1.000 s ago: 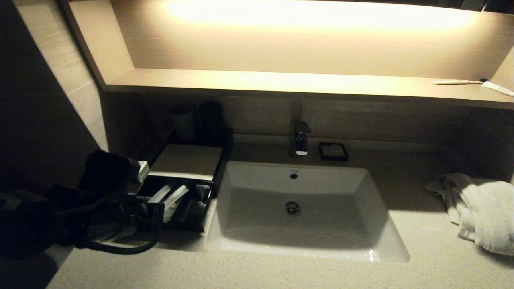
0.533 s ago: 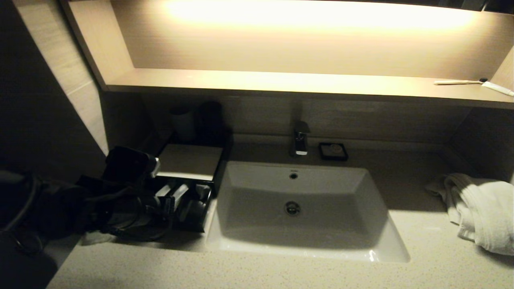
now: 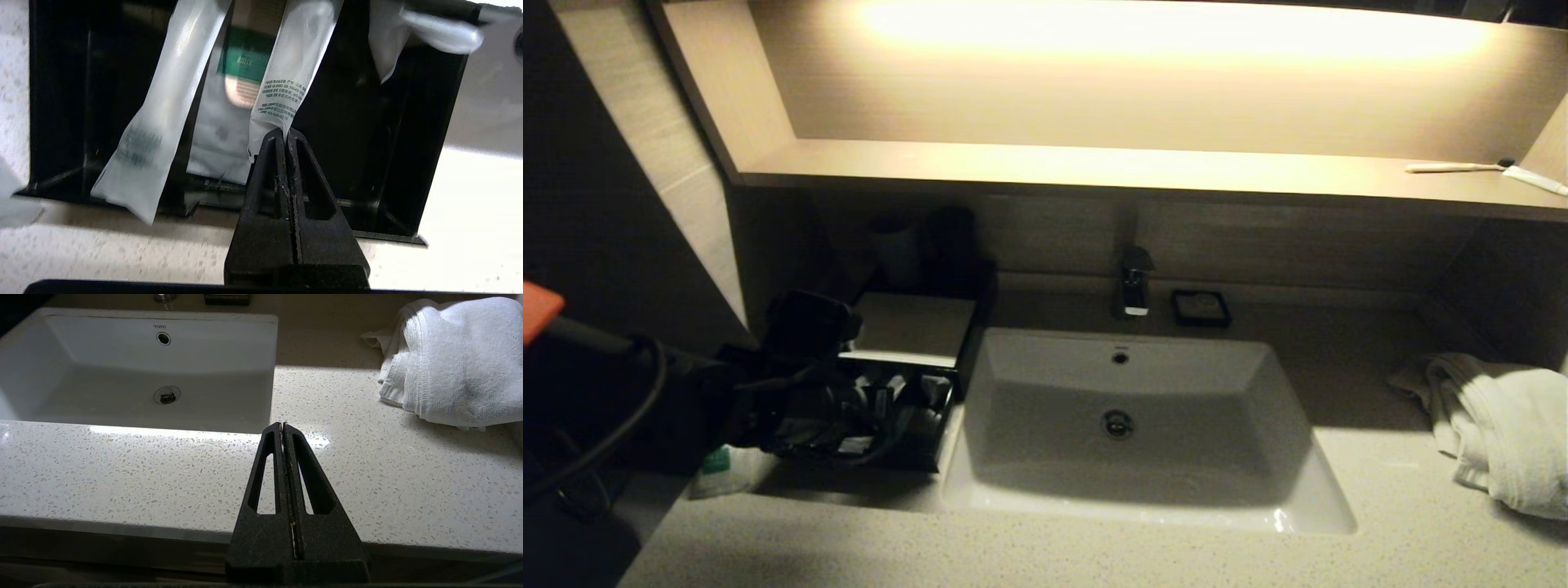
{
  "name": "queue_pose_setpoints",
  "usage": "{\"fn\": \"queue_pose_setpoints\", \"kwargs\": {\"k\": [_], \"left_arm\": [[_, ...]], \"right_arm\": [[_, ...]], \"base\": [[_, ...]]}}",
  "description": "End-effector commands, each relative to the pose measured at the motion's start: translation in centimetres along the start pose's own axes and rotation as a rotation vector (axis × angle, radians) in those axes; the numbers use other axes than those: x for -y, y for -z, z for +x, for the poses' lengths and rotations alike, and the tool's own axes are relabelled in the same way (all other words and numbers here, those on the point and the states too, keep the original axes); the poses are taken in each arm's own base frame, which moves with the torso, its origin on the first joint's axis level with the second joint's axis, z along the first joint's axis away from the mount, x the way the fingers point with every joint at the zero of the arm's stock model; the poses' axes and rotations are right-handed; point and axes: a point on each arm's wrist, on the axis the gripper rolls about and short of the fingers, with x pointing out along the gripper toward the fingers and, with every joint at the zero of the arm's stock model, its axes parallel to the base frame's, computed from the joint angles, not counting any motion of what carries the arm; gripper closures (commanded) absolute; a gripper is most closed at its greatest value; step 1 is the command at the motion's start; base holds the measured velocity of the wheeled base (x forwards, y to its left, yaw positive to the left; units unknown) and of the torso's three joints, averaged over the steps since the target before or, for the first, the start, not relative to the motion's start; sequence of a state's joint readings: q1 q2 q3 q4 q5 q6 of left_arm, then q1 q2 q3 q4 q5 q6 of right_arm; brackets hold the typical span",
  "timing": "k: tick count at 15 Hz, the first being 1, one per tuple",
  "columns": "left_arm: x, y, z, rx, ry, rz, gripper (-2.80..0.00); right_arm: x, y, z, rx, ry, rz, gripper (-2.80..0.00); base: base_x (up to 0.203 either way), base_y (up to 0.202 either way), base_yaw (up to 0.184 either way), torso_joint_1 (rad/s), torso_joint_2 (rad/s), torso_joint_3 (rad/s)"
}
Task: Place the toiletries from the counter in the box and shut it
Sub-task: Place the bathroom toiletry into the drawer
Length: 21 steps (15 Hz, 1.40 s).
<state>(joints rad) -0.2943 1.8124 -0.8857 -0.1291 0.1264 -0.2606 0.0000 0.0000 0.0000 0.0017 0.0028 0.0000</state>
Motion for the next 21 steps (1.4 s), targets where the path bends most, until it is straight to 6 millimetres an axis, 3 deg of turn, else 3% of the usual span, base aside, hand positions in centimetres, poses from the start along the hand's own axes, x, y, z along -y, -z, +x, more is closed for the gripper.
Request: {"fn": "queue_pose_setpoints", "kwargs": {"k": [1,8,9,14,18,21], "left_arm": [[0.1,0.0,0.7,-0.01,-0.003,0.001,0.0],[0.1,0.1,0.7,0.006,0.0,-0.005,0.0],[0.1,0.1,0.6,0.008,0.001,-0.004,-2.8],[-0.2,0.1,-0.2,0.031,-0.047,-0.009,-2.8],[-0.6,-0.9,-3.6,0.123,-0.032,-0.033,-2.8],[-2.7,-1.2,-5.8,0.165,-0.091,-0.102,-2.8]], "right_arm": [[0.0,0.0,0.0,0.0,0.0,0.0,0.0],[0.0,0.0,0.0,0.0,0.0,0.0,0.0],[0.0,0.0,0.0,0.0,0.0,0.0,0.0],[0.0,0.0,0.0,0.0,0.0,0.0,0.0],[0.0,0.0,0.0,0.0,0.0,0.0,0.0],[0.0,0.0,0.0,0.0,0.0,0.0,0.0]], "base": [[0.0,0.0,0.0,0.0,0.0,0.0],[0.0,0.0,0.0,0.0,0.0,0.0],[0.0,0.0,0.0,0.0,0.0,0.0],[0.0,0.0,0.0,0.0,0.0,0.0],[0.0,0.0,0.0,0.0,0.0,0.0],[0.0,0.0,0.0,0.0,0.0,0.0]]}}
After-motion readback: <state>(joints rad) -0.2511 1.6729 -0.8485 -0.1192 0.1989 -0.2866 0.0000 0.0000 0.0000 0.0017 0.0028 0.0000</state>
